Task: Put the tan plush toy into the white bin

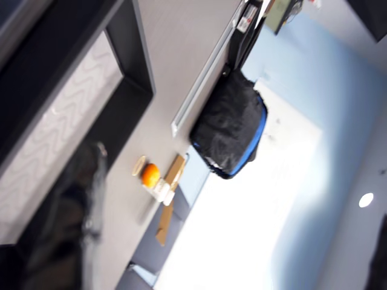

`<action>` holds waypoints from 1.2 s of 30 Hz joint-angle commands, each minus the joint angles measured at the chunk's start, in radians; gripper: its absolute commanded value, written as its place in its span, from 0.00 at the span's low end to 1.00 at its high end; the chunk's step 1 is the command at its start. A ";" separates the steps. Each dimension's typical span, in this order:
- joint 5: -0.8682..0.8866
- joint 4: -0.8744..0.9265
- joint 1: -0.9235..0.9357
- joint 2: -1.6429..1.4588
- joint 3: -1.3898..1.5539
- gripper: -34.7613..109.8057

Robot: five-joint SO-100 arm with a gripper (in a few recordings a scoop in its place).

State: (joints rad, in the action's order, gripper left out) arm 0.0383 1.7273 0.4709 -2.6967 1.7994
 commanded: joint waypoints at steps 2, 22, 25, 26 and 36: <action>-0.060 0.008 0.021 -0.014 -0.026 0.69; -0.075 0.008 0.021 -0.014 -0.026 0.69; -0.075 0.008 0.021 -0.014 -0.026 0.69; -0.075 0.008 0.021 -0.014 -0.026 0.69; -0.075 0.008 0.015 -0.014 -0.021 0.69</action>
